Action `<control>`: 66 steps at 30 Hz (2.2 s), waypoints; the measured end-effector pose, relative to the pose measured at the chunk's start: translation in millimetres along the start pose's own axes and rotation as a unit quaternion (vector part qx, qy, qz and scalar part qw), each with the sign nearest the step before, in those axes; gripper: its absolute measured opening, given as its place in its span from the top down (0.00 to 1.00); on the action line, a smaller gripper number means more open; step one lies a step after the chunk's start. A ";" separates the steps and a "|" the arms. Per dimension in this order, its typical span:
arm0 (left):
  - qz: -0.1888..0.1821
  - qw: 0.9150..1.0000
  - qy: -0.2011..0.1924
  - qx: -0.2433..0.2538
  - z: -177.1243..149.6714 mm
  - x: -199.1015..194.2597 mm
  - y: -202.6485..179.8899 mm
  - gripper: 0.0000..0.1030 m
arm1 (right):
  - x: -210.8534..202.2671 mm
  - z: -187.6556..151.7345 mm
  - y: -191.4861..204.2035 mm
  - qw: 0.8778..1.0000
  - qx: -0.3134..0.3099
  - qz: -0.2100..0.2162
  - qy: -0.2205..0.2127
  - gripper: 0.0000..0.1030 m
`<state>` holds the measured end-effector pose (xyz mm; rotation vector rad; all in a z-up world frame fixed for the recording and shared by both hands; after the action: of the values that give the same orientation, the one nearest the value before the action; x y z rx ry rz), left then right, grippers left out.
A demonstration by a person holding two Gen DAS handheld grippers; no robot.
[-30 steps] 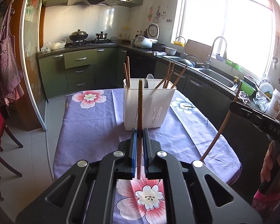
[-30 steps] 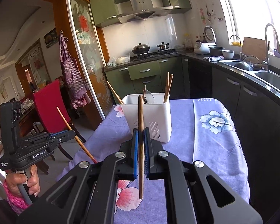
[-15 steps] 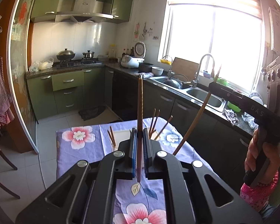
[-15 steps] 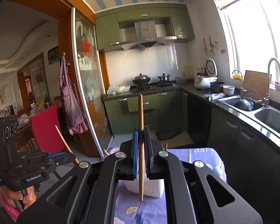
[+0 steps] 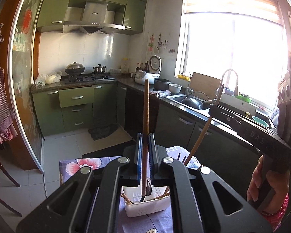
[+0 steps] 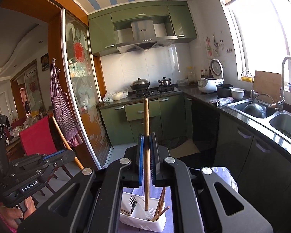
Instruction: Organize utensils
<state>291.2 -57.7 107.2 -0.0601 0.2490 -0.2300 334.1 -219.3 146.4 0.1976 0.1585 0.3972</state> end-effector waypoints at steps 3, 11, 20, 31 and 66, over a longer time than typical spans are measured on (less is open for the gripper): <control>0.005 1.000 0.025 -0.006 -18.0 21.8 6.9 0.94 | 18.6 -23.1 -5.1 1.000 0.006 0.002 0.022 0.93; 0.022 0.997 0.067 0.009 -56.3 48.6 11.8 0.94 | 40.2 -90.8 -2.9 0.997 0.008 0.008 0.072 0.93; 0.021 0.997 0.077 0.012 -73.9 46.6 11.4 0.61 | 30.7 -134.4 -5.0 0.995 0.021 0.008 0.093 0.90; 0.032 0.999 -0.013 -0.001 -44.4 -37.4 14.0 0.16 | -72.8 -120.8 -2.3 1.000 -0.009 -0.011 0.010 0.16; 0.099 0.995 -0.027 -0.008 -152.9 -214.1 -2.9 0.07 | -271.7 -183.8 39.8 0.991 -0.047 -0.101 -0.070 0.04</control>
<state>50.2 -15.4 10.3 -0.0561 0.2013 -0.0288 36.9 -262.2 8.3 0.1150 0.0220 0.1884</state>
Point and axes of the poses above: each gripper's, at about its wrist camera, not at the fingertips, and x roughly the way its jaws point, y to its left, z to its top, the point moved 5 cm from there along x, roughly the way its jaws point, and after that the axes turned 11 degrees about -y, right-handed, at the moved point
